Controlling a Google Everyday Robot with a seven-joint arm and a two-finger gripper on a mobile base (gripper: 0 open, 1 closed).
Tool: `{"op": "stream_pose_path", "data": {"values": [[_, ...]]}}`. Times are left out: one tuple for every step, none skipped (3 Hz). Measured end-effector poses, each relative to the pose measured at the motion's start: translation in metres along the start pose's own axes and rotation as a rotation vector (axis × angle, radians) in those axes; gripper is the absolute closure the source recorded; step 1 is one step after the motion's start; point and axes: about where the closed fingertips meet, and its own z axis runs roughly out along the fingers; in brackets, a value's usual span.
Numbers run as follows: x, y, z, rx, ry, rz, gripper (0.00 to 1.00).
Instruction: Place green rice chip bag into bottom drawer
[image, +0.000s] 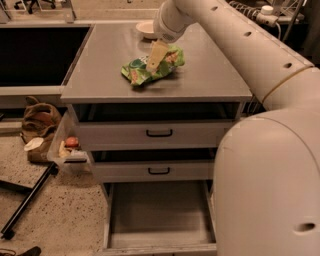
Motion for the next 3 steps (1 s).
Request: {"op": "stream_pose_path", "data": {"values": [[0.019,-0.007,0.013,-0.033,0.036,-0.011,0.00],[0.043,-0.001,0.019,-0.090,0.071,-0.025,0.00],[0.067,0.008,0.019,-0.140,0.085,-0.024,0.12]]}}
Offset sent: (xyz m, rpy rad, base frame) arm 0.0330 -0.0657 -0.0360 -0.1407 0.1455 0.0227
